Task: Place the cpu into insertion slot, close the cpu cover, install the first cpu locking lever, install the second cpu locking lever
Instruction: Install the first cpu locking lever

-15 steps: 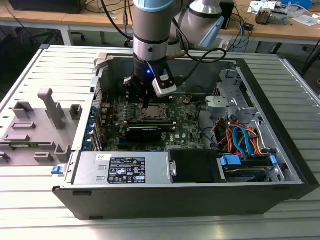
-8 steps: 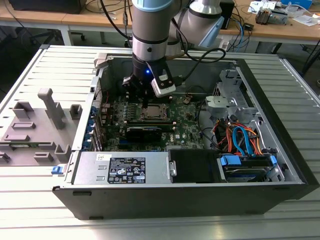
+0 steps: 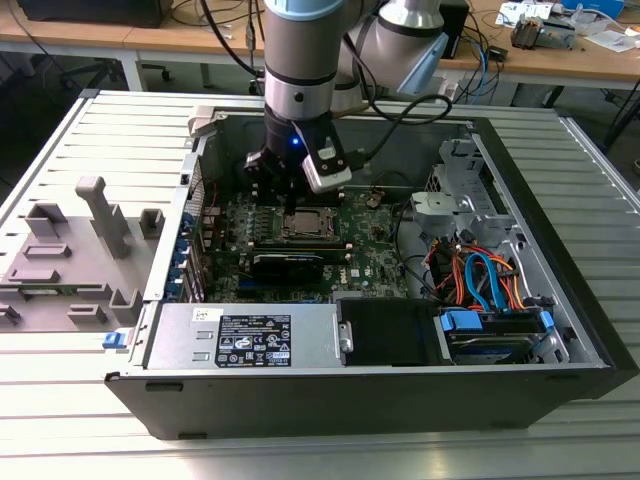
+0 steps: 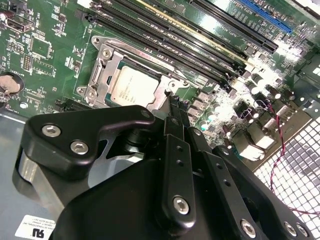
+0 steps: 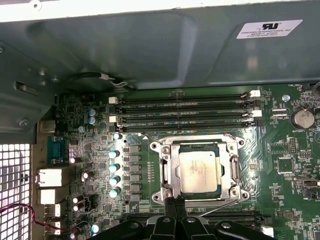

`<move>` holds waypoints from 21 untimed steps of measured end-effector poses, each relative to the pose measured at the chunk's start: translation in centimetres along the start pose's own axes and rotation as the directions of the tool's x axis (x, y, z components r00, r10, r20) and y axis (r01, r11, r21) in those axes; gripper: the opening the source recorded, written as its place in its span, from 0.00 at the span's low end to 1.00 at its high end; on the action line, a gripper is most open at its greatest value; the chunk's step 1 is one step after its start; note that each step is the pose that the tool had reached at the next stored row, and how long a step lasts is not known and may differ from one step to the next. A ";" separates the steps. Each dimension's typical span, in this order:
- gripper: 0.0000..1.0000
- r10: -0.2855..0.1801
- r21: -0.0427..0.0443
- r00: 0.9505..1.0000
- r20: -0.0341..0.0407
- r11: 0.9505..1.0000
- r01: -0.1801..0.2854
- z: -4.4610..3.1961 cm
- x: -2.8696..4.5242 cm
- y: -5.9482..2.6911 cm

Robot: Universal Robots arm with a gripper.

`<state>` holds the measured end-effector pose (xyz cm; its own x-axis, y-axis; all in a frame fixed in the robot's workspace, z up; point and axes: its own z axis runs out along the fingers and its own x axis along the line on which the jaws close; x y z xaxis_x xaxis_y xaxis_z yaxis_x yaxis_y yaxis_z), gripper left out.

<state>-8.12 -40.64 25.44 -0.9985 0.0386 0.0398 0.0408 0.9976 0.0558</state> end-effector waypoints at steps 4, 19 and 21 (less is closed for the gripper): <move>0.11 0.000 0.000 1.000 0.000 1.000 0.000 -0.11 0.00 0.01; 0.11 0.000 0.000 1.000 0.000 1.000 0.000 -0.63 0.03 0.03; 0.11 0.000 0.000 1.000 0.000 1.000 0.000 -0.95 0.04 0.05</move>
<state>-8.12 -40.64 26.39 -0.9985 0.0386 0.0399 0.0408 0.9976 0.0561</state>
